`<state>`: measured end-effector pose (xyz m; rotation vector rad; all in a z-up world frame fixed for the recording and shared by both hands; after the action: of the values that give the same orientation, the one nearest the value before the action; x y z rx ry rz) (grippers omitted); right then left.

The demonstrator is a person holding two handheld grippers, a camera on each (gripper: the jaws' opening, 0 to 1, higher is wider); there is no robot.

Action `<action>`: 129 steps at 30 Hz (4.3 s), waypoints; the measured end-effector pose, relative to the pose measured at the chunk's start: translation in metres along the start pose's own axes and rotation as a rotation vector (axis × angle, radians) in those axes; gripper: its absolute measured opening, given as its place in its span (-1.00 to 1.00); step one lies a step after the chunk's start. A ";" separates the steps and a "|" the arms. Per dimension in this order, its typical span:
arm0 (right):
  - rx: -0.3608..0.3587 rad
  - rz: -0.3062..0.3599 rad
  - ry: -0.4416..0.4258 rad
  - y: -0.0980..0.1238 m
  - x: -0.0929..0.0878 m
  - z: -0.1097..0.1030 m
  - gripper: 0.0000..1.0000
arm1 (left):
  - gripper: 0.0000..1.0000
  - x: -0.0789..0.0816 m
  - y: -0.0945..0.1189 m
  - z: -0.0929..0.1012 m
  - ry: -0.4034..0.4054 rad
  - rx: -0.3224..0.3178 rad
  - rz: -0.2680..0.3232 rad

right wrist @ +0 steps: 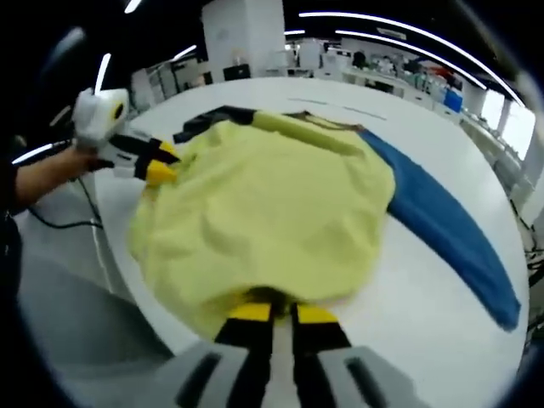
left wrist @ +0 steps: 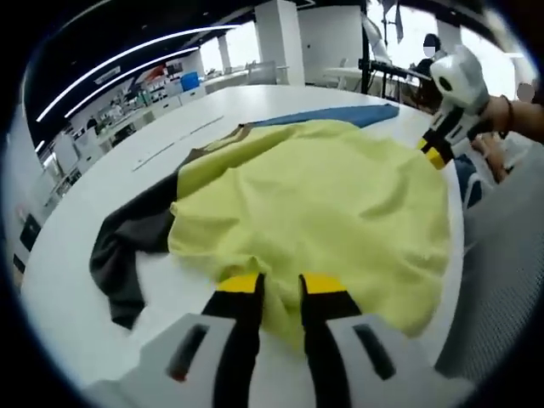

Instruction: Fold the garment on the visible template until the final outline fits inside the template.

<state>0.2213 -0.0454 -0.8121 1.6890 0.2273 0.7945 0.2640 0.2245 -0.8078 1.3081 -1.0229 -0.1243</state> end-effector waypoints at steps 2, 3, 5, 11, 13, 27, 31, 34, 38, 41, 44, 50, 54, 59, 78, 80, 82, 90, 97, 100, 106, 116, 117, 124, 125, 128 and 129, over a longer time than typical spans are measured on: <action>0.005 0.002 -0.003 -0.001 0.000 -0.001 -1.00 | -0.68 0.000 0.000 0.002 0.019 -0.011 -0.002; 0.001 0.002 0.000 -0.001 0.000 0.000 -1.00 | -0.66 0.000 0.000 0.003 0.018 -0.012 -0.002; 0.001 0.002 0.000 -0.001 0.000 -0.001 -1.00 | -0.64 0.000 -0.002 0.002 0.008 -0.014 -0.003; 0.004 0.003 -0.010 -0.002 0.000 0.000 -1.00 | -0.58 0.005 0.015 0.002 -0.064 -0.009 0.009; 0.006 0.002 -0.014 -0.002 0.000 0.001 -1.00 | -0.59 0.006 0.025 -0.004 -0.115 0.015 0.028; 0.013 0.001 -0.028 -0.002 0.002 0.001 -1.00 | -0.73 -0.021 0.049 -0.038 -0.074 0.062 -0.010; 0.014 0.002 -0.032 -0.002 0.002 0.001 -1.00 | -0.72 -0.037 0.053 -0.040 -0.072 0.062 -0.035; 0.016 0.000 -0.034 -0.001 0.002 0.001 -1.00 | -0.71 -0.048 0.054 -0.039 -0.078 0.059 -0.065; 0.017 -0.001 -0.039 -0.001 0.001 0.002 -1.00 | -0.70 -0.063 0.049 -0.046 -0.146 0.085 -0.120; 0.019 -0.001 -0.046 -0.001 0.001 0.002 -1.00 | -0.70 -0.062 0.041 -0.044 -0.153 0.087 -0.117; 0.020 -0.001 -0.054 -0.001 0.001 0.002 -1.00 | -0.76 -0.052 0.029 -0.039 -0.159 0.086 -0.044; 0.018 0.002 -0.065 0.000 0.001 0.002 -1.00 | -0.75 -0.029 0.026 -0.022 -0.107 0.023 0.042; 0.020 0.001 -0.065 -0.001 0.002 0.003 -1.00 | -0.76 -0.017 0.026 -0.013 -0.096 0.000 0.063; 0.025 -0.002 -0.067 -0.001 0.002 0.003 -1.00 | -0.77 -0.012 0.014 -0.009 -0.101 -0.005 0.060; 0.030 -0.003 -0.055 -0.001 0.002 0.003 -1.00 | -0.83 0.008 0.000 0.000 -0.186 0.010 0.022; 0.030 -0.001 -0.055 -0.001 0.002 0.003 -1.00 | -0.92 0.008 0.000 0.002 -0.218 0.018 0.011; 0.029 -0.001 -0.055 -0.001 0.002 0.003 -1.00 | -1.00 0.007 0.000 0.005 -0.238 0.032 -0.005; 0.017 0.002 -0.043 0.000 0.001 0.003 -1.00 | -1.00 0.008 0.014 -0.001 -0.196 0.029 -0.013; -0.006 -0.013 -0.041 0.009 -0.011 0.010 -1.00 | -1.00 0.001 0.037 -0.005 -0.177 0.075 -0.044; -0.015 -0.012 -0.056 0.014 -0.016 0.012 -1.00 | -1.00 -0.005 0.045 -0.006 -0.121 0.087 -0.056; -0.035 0.018 -0.131 0.029 -0.026 0.021 -1.00 | -1.00 -0.028 0.058 -0.006 0.092 0.048 -0.059; -0.039 0.041 -0.153 0.044 -0.032 0.020 -1.00 | -1.00 -0.038 0.076 0.001 0.235 0.024 -0.063; -0.036 0.037 -0.161 0.045 -0.034 0.019 -1.00 | -1.00 -0.040 0.077 0.003 0.236 0.025 -0.079; -0.031 0.028 -0.208 0.054 -0.048 0.010 -1.00 | -1.00 -0.052 0.083 0.012 0.254 0.028 -0.166; -0.032 0.029 -0.213 0.056 -0.050 0.009 -1.00 | -1.00 -0.054 0.082 0.014 0.260 0.020 -0.171; -0.036 0.022 -0.234 0.056 -0.055 0.009 -1.00 | -1.00 -0.063 0.081 0.020 0.310 0.004 -0.224; -0.037 0.021 -0.237 0.055 -0.056 0.011 -1.00 | -1.00 -0.064 0.080 0.021 0.310 0.004 -0.226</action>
<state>0.1712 -0.1002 -0.7833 1.7355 0.0310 0.6028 0.1763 0.2734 -0.7779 1.3936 -0.6121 -0.0862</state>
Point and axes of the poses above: the point that each gripper's makers call its tool centre point, and the gripper's own axes: y roughly backward along the fingers, z roughly to its right, x roughly out of its top, the point moved 5 cm from there along y, roughly backward along the fingers, and after that the axes turned 15 degrees about -z, right-handed, at the moved point
